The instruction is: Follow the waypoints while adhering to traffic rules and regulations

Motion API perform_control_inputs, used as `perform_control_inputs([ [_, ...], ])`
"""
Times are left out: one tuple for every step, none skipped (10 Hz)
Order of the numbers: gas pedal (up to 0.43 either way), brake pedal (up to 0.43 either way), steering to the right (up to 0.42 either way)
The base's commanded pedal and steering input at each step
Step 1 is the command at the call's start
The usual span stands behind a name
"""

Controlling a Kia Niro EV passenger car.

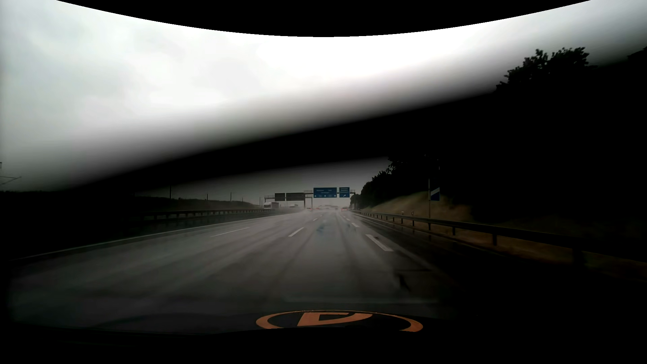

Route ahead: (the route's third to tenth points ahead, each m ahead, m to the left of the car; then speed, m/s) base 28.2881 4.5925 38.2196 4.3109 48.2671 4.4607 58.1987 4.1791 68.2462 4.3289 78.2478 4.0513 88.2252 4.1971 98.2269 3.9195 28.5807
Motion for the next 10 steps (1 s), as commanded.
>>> perform_control_inputs([
  [0.228, 0.0, -0.004],
  [0.228, 0.0, -0.004],
  [0.228, 0.0, -0.003],
  [0.228, 0.0, -0.003],
  [0.228, 0.0, -0.002],
  [0.228, 0.0, -0.002],
  [0.228, 0.0, -0.002],
  [0.228, 0.0, -0.001],
  [0.248, 0.0, -0.001],
  [0.248, 0.0, -0.001],
])
